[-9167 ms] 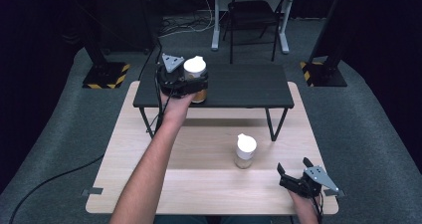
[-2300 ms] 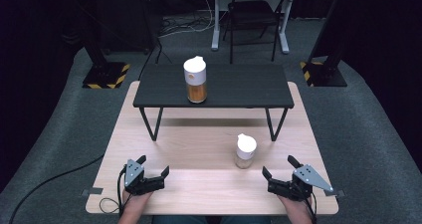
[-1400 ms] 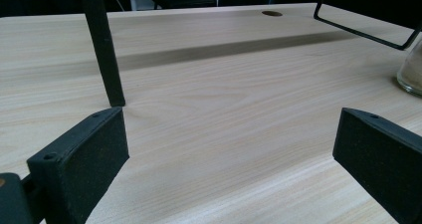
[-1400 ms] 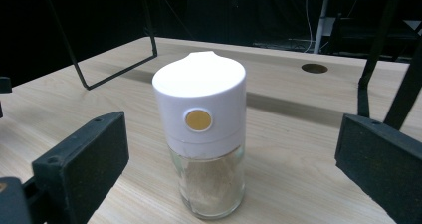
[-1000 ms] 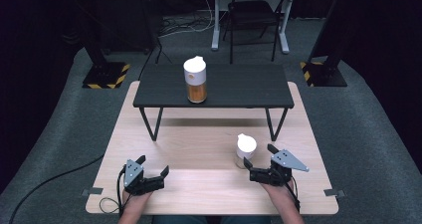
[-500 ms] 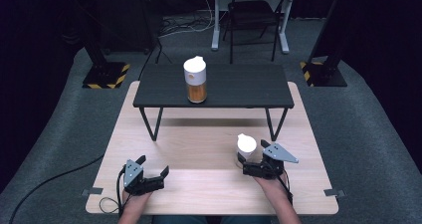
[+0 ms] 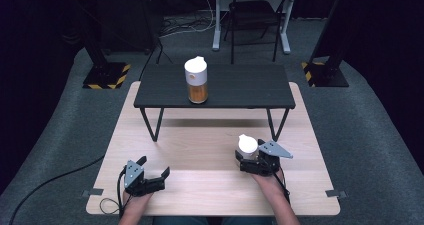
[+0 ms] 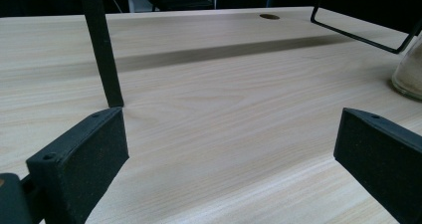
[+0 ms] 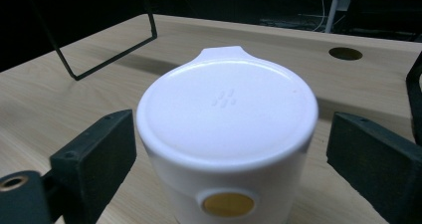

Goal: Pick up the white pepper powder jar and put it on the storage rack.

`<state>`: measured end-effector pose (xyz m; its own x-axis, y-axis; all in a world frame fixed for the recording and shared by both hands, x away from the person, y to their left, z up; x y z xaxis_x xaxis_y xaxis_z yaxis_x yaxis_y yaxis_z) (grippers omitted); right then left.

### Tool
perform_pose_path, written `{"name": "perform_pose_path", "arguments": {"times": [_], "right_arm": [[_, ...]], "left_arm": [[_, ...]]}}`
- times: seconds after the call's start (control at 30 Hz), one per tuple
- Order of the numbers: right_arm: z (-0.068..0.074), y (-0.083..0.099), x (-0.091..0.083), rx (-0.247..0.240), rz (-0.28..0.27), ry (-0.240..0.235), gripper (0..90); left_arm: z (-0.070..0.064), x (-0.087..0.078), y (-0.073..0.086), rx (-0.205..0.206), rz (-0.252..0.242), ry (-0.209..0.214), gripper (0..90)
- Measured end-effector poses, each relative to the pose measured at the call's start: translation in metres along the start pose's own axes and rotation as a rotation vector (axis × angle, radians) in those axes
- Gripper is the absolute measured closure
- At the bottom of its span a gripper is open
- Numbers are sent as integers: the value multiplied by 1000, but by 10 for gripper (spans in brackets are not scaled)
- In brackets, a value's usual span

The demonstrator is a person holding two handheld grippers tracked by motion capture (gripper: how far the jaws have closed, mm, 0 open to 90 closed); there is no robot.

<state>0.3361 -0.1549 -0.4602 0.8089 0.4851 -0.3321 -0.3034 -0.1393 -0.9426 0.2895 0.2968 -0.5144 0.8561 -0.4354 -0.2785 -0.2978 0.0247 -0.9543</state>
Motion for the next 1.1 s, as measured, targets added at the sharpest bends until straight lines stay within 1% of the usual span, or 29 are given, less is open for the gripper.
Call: {"name": "perform_pose_path", "arguments": {"times": [0.07,0.13,0.17,0.2,0.23,0.27,0.33,0.37,0.47,0.57,0.77,0.83,0.97,1.1], "right_arm": [[3,-3,2,-14,19,7,96],[6,-4,3,-34,33,39,183],[8,-4,3,-38,33,56,229],[9,-4,3,-41,29,62,292],[12,-4,3,-48,21,73,300],[15,-4,3,-55,27,85,301],[19,-6,4,-74,36,90,303],[19,-7,4,-77,39,91,303],[19,-7,4,-68,41,93,303],[17,-8,3,-58,44,81,303],[18,-11,-1,-70,30,75,304],[18,-13,-2,-72,25,69,304],[19,-21,-7,-90,15,62,303],[18,-29,-12,-85,-1,49,304]], "left_arm": [[0,0,0,-1,-2,1,0],[0,0,0,-2,-2,2,0],[0,0,0,-2,-2,2,0],[0,0,0,-1,-1,2,0],[0,0,0,0,-2,2,0],[0,0,0,1,-1,2,0],[0,0,0,3,0,3,0],[0,0,0,3,0,3,0],[0,0,0,4,0,3,0],[0,0,0,7,1,3,0],[0,0,0,5,1,5,0],[0,0,0,6,1,6,0],[0,0,0,2,2,8,0],[0,0,0,3,3,10,0]]}}
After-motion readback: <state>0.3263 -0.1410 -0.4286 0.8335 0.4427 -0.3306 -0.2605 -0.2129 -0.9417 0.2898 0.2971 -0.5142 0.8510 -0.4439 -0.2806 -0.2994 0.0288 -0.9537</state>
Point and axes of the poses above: each handheld gripper's, and its own axes: x roughly forward along the jaws, y roughly out of its underside, z roughly to its left, the point moved 9 cm from there along x, roughly forward along the jaws, and after that the axes turned 2 degrees about -x, right-handed, at the moved point
